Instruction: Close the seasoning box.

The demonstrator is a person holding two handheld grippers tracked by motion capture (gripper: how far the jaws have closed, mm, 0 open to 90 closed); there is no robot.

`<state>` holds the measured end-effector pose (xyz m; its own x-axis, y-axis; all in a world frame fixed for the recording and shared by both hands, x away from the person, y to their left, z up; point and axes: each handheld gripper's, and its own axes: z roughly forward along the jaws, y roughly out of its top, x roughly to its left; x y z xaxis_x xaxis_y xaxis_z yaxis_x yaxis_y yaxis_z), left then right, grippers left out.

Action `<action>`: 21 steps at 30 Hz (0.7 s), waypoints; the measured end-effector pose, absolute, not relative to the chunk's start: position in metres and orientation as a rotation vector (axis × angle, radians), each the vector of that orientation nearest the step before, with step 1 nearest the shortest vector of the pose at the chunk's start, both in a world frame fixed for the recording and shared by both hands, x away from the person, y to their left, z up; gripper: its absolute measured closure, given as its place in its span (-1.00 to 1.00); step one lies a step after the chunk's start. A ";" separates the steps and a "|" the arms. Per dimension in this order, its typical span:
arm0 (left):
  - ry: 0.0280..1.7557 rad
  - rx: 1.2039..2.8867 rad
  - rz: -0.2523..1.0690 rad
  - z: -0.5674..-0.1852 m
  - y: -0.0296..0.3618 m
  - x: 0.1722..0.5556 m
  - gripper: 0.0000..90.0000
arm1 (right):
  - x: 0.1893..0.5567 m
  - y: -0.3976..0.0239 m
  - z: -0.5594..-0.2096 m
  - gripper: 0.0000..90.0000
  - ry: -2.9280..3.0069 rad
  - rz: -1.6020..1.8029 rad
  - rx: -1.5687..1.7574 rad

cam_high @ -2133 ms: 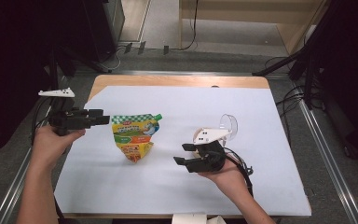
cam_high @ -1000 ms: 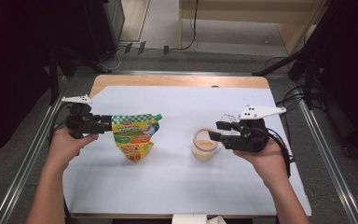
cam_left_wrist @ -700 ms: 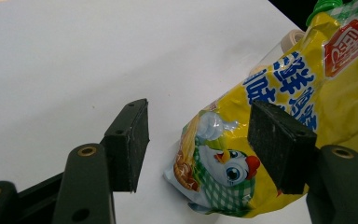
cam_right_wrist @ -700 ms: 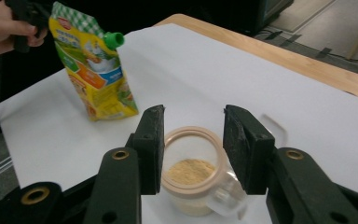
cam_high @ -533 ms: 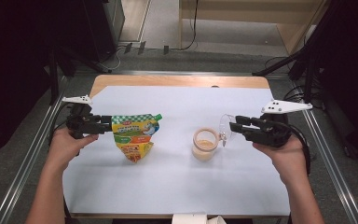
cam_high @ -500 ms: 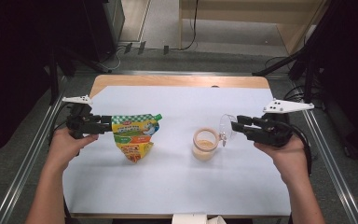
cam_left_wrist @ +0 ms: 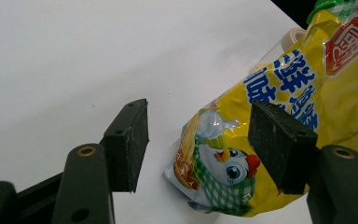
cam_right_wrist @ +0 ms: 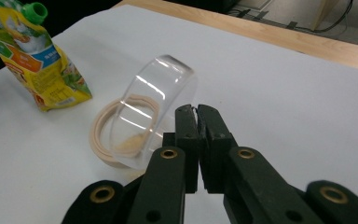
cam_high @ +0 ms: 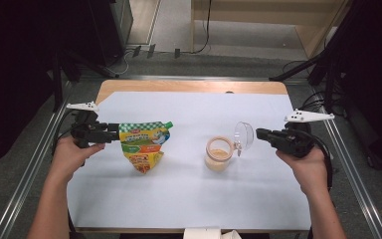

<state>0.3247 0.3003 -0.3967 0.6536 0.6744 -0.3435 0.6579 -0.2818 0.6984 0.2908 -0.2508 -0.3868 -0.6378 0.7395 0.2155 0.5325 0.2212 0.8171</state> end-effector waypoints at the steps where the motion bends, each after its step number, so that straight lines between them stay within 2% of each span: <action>1: 1.037 1.998 0.021 -0.397 0.300 0.325 -0.13 | 0.291 -0.251 -0.389 0.98 2.279 1.370 1.218; 21: 1.033 2.013 0.020 -0.398 0.297 0.325 -0.13 | 0.295 -0.231 -0.408 0.99 2.357 1.351 1.217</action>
<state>0.3252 0.2971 -0.3981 0.6587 0.6718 -0.3388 0.6585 -0.2968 0.6916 0.2951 -0.2315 -0.4084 -0.6544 0.7174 0.2388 0.5685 0.2587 0.7809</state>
